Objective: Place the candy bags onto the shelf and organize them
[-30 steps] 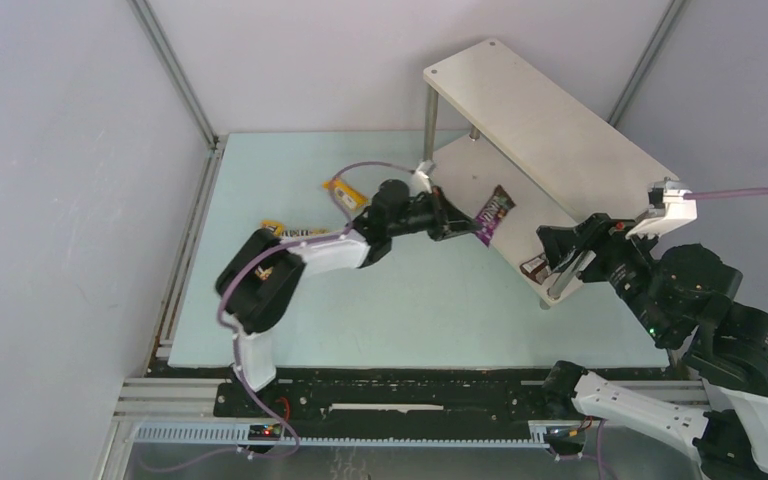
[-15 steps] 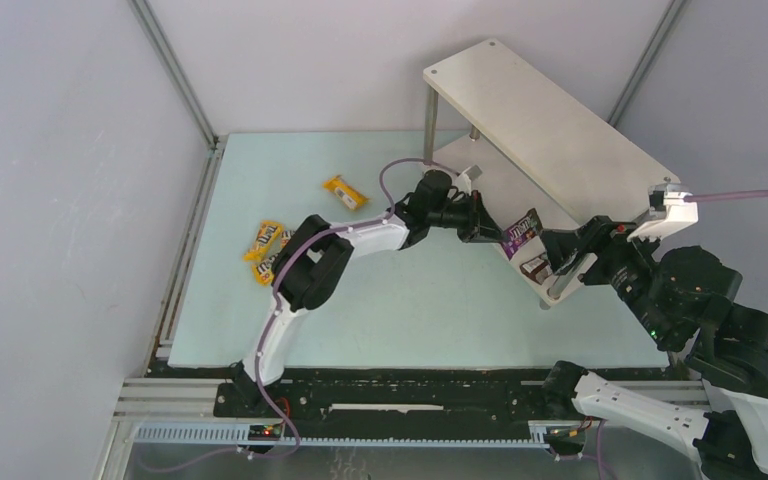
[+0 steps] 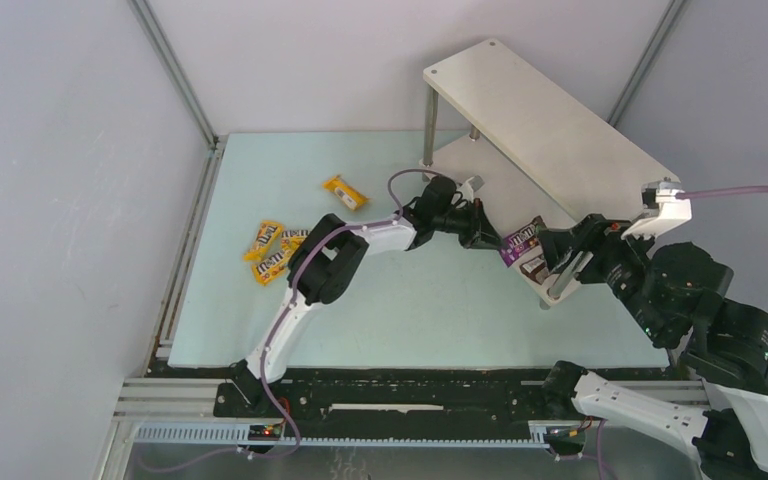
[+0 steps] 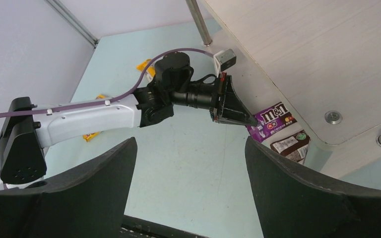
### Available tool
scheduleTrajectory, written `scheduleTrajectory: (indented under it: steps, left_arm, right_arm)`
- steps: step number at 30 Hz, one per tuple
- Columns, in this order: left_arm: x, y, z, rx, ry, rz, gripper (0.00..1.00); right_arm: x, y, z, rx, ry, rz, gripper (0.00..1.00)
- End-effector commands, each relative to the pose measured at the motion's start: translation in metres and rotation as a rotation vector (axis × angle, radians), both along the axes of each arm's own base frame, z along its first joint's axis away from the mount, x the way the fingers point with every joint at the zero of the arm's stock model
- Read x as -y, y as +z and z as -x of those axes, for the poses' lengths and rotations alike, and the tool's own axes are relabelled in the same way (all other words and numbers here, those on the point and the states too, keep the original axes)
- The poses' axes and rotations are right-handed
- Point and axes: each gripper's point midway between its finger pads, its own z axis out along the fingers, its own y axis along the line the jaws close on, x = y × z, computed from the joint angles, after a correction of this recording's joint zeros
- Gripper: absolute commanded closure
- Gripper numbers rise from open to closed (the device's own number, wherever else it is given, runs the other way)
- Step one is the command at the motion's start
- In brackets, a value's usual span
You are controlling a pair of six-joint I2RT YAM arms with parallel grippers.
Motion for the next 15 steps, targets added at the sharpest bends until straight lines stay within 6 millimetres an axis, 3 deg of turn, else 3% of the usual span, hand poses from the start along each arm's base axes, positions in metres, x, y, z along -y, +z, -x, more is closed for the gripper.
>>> scheduleTrajectory:
  steps: [1,15]
  left_arm:
    - [0.0101,0.0258,-0.0007,0.033,-0.026,0.068,1.0]
    - [0.0174,0.0176,-0.0056,0.022,0.001,0.024,1.0]
  right_arm:
    - [-0.0053,0.0045,-0.0066,0.005,-0.01,-0.001,0.12]
    - [-0.0086,0.0069,-0.0101,0.014,-0.011,0.001,0.12]
